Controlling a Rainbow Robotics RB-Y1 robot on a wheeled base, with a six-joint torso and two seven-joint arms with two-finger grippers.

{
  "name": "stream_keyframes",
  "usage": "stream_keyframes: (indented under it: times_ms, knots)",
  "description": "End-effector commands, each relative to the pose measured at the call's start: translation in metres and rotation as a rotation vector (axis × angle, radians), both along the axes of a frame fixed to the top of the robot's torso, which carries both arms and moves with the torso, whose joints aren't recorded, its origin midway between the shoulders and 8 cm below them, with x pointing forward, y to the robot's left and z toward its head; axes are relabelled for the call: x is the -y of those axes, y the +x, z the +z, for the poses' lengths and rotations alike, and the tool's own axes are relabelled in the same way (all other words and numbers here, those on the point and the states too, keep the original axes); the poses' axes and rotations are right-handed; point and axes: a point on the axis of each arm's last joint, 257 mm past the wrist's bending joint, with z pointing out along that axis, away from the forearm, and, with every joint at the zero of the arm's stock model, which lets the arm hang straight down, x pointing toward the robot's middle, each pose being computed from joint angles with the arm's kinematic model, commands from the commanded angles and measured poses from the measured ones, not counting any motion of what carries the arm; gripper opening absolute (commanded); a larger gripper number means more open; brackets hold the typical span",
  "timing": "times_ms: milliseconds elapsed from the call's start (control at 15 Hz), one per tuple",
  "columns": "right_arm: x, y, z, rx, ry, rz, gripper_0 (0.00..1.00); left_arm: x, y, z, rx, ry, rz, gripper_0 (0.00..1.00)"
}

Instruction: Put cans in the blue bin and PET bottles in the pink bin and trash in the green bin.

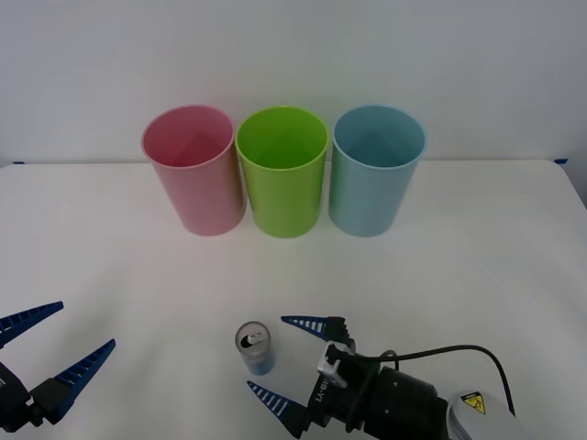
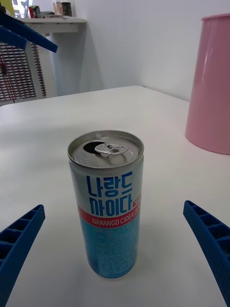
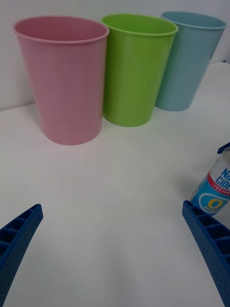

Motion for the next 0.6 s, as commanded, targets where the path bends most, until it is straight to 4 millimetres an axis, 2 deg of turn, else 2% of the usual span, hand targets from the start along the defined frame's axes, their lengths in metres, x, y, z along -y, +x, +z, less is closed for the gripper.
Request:
stream_keyframes:
  times_ms: [67,600]
  knots:
    - [-0.011,-0.001,-0.001,-0.006,0.000,-0.008,1.00,0.000,0.000,0.000,0.000,0.000,0.000,1.00]
    - [-0.028,0.002,-0.001,-0.018,0.011,-0.046,1.00,0.000,0.000,0.000,0.000,0.000,0.000,1.00]
